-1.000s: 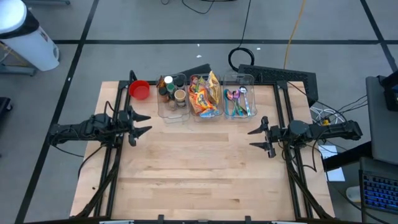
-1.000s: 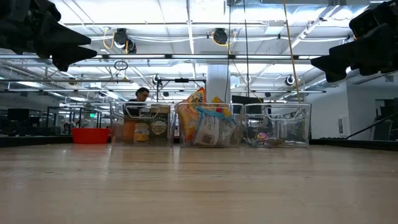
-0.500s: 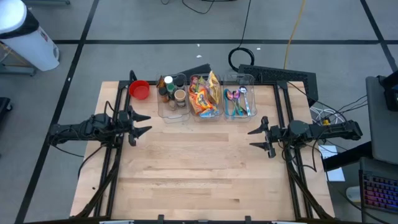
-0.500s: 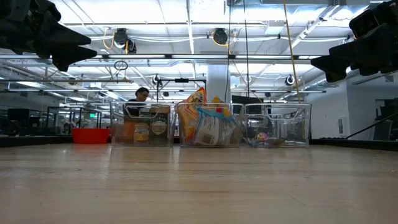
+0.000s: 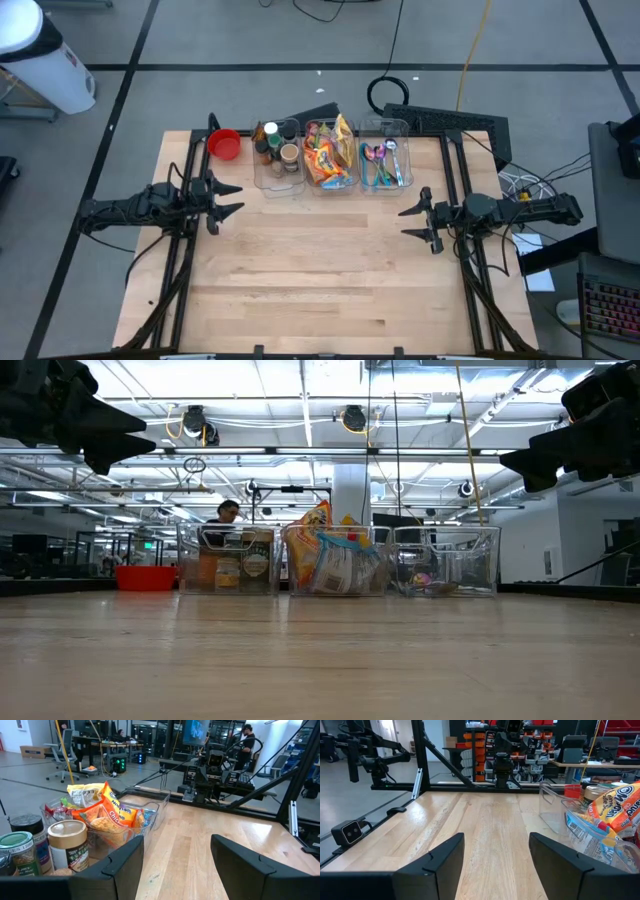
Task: Pick & Place Food Item
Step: Return to Home Position
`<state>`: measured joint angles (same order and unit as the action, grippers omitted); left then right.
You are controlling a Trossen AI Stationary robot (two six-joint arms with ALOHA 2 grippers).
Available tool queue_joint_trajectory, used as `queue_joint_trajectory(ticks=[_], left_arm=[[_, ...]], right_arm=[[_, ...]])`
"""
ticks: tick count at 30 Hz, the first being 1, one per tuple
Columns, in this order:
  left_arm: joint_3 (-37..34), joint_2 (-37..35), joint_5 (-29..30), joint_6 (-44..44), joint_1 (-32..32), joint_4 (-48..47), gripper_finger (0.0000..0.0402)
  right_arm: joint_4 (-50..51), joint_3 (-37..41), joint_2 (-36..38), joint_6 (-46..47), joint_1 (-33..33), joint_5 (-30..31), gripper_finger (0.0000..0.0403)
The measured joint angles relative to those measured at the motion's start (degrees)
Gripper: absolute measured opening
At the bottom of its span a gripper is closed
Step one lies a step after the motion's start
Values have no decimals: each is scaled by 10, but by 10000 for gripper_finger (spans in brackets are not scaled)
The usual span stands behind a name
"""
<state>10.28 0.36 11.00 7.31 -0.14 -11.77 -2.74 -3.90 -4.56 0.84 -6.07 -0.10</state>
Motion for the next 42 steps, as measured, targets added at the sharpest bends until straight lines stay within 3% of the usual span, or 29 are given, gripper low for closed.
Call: queue_joint_trajectory(ticks=[42], left_arm=[[0, 0, 0, 0, 0, 0, 239]], right_arm=[[0, 0, 0, 0, 0, 0, 216]])
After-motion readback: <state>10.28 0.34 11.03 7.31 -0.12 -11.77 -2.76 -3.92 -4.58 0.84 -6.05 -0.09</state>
